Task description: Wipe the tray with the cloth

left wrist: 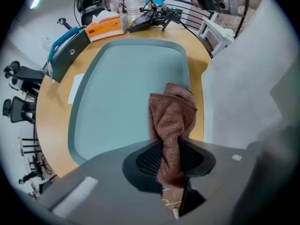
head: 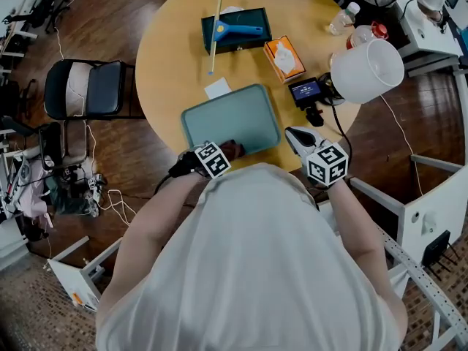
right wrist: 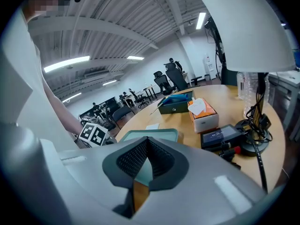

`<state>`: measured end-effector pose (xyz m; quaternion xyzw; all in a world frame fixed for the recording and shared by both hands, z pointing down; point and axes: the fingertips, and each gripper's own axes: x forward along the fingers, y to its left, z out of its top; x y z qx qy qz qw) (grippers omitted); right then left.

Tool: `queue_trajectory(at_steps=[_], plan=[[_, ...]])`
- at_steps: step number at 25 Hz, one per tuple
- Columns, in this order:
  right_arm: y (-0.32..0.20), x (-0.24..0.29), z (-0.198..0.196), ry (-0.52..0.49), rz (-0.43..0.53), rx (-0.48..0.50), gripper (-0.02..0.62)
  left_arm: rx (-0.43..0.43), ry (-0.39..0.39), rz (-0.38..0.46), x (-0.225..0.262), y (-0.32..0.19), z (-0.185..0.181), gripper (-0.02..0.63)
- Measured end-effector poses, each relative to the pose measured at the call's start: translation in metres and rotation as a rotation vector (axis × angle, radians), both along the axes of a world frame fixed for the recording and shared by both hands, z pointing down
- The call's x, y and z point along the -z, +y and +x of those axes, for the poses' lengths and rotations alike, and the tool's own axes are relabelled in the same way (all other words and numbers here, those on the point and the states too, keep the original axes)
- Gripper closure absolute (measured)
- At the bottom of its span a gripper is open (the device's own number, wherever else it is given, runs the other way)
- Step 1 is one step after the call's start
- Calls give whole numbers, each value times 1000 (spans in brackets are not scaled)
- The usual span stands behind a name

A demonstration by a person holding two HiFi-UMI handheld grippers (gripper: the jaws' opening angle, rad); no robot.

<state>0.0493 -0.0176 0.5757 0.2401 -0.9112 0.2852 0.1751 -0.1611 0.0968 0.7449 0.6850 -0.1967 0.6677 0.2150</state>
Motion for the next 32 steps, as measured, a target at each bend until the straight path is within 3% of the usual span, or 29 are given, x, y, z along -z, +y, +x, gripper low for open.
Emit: queue_trajectory(at_steps=[3, 6, 7, 9, 12, 16, 17, 24, 27, 32], plan=[[2, -8, -7, 35, 12, 36, 592, -56, -27, 43, 4, -1, -9, 295], [9, -52, -7, 195, 8, 123, 587, -84, -53, 72, 3, -5, -3, 295], [13, -72, -7, 252, -9, 161, 539, -81, -58, 75, 2, -5, -2, 295], [21, -107, -8, 342, -62, 206, 514, -64, -56, 78, 1, -4, 0, 295], [18, -148, -4, 411, -177, 146, 514, -43, -38, 85, 2, -4, 2, 295], [12, -167, -5, 421, -293, 57, 518, -31, -15, 99, 6, -3, 8, 295], [14, -167, -8, 423, -298, 60, 560, -28, -10, 103, 6, -3, 10, 295], [20, -168, -7, 469, -293, 54, 561, 21, 14, 76, 1, -20, 14, 295], [19, -168, -6, 462, -293, 44, 555, 57, 14, 83, 3, -50, -2, 295], [20, -169, -7, 452, -289, 48, 555, 73, -68, 125, 7, -122, -34, 295]])
